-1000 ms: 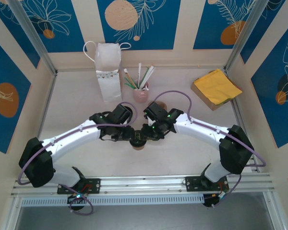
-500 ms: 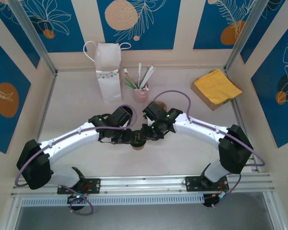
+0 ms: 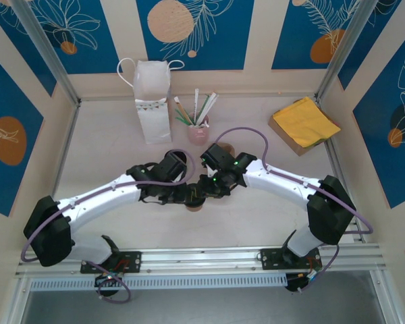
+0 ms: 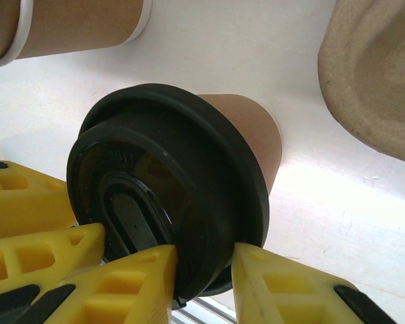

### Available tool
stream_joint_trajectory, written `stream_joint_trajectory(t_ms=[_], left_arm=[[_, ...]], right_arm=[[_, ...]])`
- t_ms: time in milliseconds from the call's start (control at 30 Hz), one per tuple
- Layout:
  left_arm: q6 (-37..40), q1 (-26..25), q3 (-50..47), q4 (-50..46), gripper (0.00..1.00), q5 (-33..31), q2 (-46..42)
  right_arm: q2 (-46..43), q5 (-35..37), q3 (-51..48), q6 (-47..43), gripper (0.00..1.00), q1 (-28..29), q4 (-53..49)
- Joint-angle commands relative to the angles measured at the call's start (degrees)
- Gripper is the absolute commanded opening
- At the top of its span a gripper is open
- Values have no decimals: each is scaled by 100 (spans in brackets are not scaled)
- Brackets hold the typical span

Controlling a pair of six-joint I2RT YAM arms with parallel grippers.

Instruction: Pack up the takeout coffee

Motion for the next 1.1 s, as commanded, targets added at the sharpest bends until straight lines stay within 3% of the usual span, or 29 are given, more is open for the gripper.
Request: stream_joint_trajectory(t_ms=[0,300,700,1067], left_arm=[[-51,-126,-618,-347,25,-306,387],[-44,-125,-884,-245,23,-320,532],[158,-43,543,-978,26,-450,152],[369,341,730,-618,28,-333,368]], right_arm=[[373,270,-352,14,28,88,-577],[417,287,-496,6,28,115,-501],[283,453,-337,-51,28,195,-647],[269,438,-319,-37,28,250,-633]])
